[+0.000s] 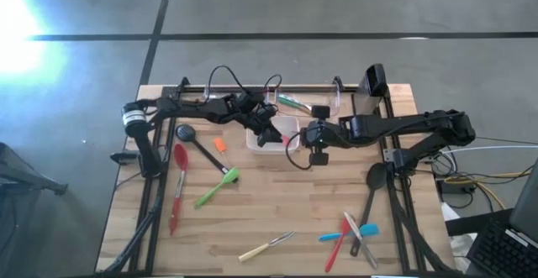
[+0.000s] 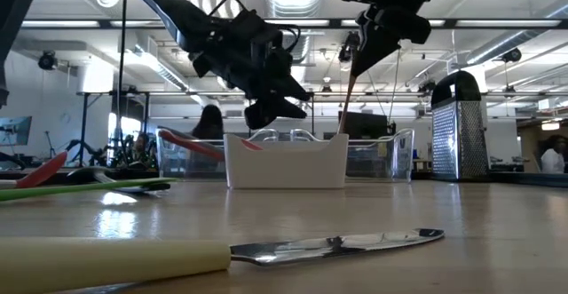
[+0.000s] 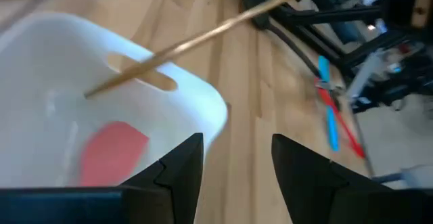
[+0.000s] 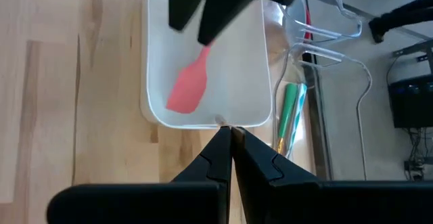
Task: Pick & Place Kitchen Items
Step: Put the gold table knife into the right transparent bin
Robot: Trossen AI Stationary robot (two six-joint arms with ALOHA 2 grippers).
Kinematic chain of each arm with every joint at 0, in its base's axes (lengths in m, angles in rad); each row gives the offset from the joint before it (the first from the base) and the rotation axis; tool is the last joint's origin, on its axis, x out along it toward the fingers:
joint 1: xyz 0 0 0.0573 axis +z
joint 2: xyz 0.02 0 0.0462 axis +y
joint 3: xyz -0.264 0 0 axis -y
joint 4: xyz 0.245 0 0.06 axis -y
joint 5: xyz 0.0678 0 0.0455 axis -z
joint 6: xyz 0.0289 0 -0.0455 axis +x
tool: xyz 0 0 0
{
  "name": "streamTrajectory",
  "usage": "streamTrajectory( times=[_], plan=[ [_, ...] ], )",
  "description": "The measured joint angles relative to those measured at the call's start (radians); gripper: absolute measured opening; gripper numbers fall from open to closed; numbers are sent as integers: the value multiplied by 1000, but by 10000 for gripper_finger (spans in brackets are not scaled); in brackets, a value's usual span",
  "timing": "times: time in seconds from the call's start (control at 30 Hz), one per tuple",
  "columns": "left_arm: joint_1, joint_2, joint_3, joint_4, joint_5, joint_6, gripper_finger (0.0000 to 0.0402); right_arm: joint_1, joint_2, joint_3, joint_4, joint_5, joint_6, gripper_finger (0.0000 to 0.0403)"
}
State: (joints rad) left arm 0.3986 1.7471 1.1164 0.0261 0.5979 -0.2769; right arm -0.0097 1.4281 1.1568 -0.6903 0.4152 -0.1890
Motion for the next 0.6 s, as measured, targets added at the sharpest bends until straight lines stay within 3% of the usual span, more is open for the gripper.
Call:
streamTrajectory(
  times=[0.6],
  plan=[
    [-95, 113, 182, -39, -394, 419, 179, 0, -1, 0, 20, -25, -2, 7]
  ],
)
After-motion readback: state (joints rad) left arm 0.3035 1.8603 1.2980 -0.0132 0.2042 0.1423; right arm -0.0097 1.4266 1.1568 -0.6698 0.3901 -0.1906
